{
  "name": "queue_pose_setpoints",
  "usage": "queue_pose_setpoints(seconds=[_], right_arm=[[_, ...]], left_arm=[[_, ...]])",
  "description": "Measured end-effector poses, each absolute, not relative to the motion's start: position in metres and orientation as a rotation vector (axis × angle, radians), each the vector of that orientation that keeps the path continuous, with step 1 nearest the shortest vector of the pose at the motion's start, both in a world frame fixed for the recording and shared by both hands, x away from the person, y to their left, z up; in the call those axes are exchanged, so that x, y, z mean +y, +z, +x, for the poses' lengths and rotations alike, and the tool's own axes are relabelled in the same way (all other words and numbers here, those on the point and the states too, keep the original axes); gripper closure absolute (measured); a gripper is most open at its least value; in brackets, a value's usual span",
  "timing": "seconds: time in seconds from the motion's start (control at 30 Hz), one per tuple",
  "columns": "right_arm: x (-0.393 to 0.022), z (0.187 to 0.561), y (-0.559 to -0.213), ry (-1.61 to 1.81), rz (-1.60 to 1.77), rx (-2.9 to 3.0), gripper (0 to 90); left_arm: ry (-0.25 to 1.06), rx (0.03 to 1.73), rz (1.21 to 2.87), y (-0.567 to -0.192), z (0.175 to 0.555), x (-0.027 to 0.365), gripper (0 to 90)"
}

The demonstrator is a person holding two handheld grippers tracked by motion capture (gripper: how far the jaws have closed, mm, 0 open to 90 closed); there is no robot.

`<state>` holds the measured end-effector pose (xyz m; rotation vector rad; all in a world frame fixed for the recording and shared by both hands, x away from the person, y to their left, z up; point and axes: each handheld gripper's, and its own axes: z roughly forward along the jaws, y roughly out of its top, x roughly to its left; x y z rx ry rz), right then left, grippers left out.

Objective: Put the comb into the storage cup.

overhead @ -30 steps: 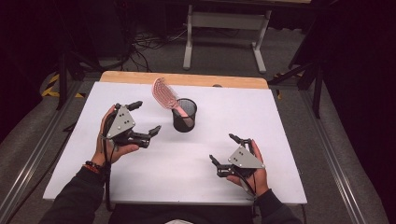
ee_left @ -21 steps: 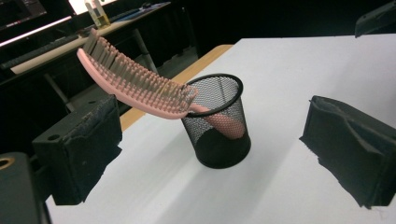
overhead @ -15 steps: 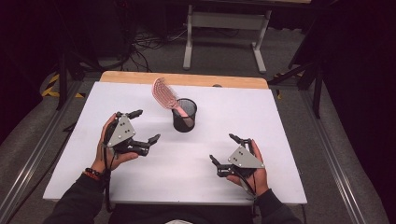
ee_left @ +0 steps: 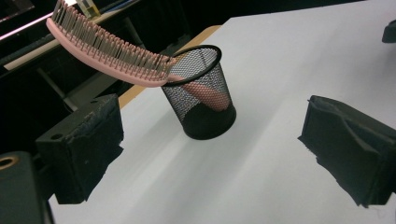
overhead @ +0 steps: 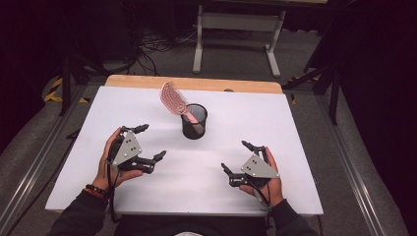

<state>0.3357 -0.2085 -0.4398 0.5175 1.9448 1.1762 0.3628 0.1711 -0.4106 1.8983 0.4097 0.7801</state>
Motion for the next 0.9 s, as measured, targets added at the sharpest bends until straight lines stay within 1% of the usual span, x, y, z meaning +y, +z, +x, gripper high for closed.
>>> queue_pose_setpoints(seconds=[0.6,0.9], right_arm=[[-0.206,0.335,-0.441,1.173,0.504,1.951,7.4],[-0.205,0.335,-0.441,1.171,0.504,1.954,7.4]], left_arm=[[0.768,0.399,1.929,-0.426,0.348,0.182,6.5],[0.773,0.414,1.939,-0.431,0.341,0.195,6.5]])
